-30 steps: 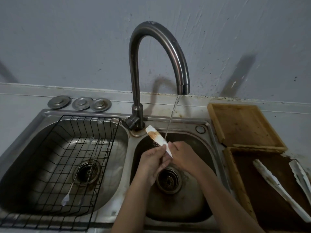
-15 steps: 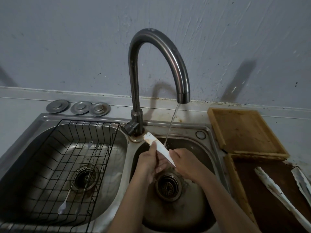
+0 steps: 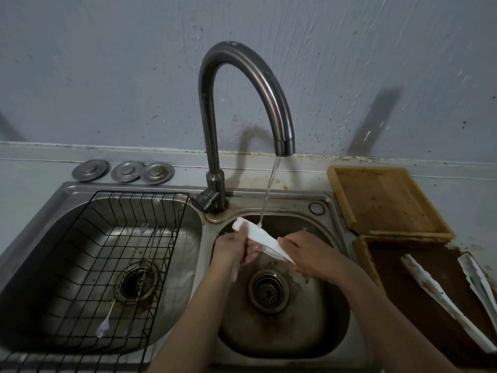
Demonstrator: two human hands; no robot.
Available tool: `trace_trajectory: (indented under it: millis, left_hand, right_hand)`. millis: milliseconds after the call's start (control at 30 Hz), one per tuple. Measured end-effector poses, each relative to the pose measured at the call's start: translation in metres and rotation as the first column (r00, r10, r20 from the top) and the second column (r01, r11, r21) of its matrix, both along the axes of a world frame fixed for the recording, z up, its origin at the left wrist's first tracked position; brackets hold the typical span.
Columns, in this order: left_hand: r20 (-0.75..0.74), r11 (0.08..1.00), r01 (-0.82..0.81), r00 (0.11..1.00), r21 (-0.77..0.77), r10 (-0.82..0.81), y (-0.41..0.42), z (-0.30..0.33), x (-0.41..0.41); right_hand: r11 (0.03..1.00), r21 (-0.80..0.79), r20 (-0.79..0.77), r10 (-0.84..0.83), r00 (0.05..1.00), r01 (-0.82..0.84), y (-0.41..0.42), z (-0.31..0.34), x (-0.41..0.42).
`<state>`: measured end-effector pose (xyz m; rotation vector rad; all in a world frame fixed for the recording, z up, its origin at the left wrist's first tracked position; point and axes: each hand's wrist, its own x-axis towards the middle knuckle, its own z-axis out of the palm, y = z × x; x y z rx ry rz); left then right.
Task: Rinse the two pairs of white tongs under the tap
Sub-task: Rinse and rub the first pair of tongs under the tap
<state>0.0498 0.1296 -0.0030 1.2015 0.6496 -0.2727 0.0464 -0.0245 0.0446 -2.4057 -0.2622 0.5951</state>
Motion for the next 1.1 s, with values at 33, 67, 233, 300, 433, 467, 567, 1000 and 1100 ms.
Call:
trace_trajectory:
  millis: [33, 67, 233, 300, 433, 467, 567, 1000, 1100]
  left_hand:
    - [-0.014, 0.998, 0.062, 0.998, 0.030, -0.061, -0.003, 0.001, -0.002]
    - [-0.028, 0.991, 0.119, 0.993, 0.060, -0.118, -0.004, 0.002, -0.004]
    - [-0.068, 0.992, 0.118, 0.991, 0.043, -0.115, 0.008, 0.004, 0.005]
    - [-0.065, 0.994, 0.098, 0.993, 0.056, -0.095, 0.009, 0.003, 0.006]
    - [-0.056, 0.975, 0.217, 0.975, 0.055, -0.214, 0.004, 0.008, -0.009]
    - [-0.058, 0.967, 0.251, 0.967, 0.046, -0.248, 0.004, 0.008, -0.010]
    - [-0.053, 0.968, 0.250, 0.967, 0.005, -0.250, 0.006, 0.012, -0.009]
    - [0.137, 0.997, 0.058, 0.989, -0.053, -0.050, 0.011, 0.016, -0.003]
    - [0.182, 0.991, -0.130, 0.974, -0.035, 0.135, 0.017, 0.023, 0.002]
  right_hand:
    - [1.000, -0.017, -0.004, 0.005, 1.000, -0.005, -0.001, -0.001, 0.001]
    - [1.000, -0.029, -0.017, 0.007, 1.000, -0.008, -0.004, -0.001, 0.002]
    - [0.999, 0.012, -0.063, 0.037, 0.997, -0.036, -0.018, 0.002, -0.003]
    - [0.998, 0.039, -0.063, 0.054, 0.997, -0.052, -0.022, 0.002, -0.007]
    - [0.996, -0.002, -0.017, 0.088, 0.996, -0.088, -0.031, 0.001, -0.018]
    - [0.995, -0.014, -0.023, 0.094, 0.995, -0.095, -0.034, 0.000, -0.017]
    - [0.996, 0.017, -0.032, 0.089, 0.996, -0.088, -0.040, -0.002, -0.019]
    - [0.991, 0.127, 0.037, 0.024, 0.999, -0.029, -0.029, -0.010, -0.009]
    - [0.986, 0.166, 0.064, 0.016, 0.998, -0.027, -0.010, -0.013, 0.000]
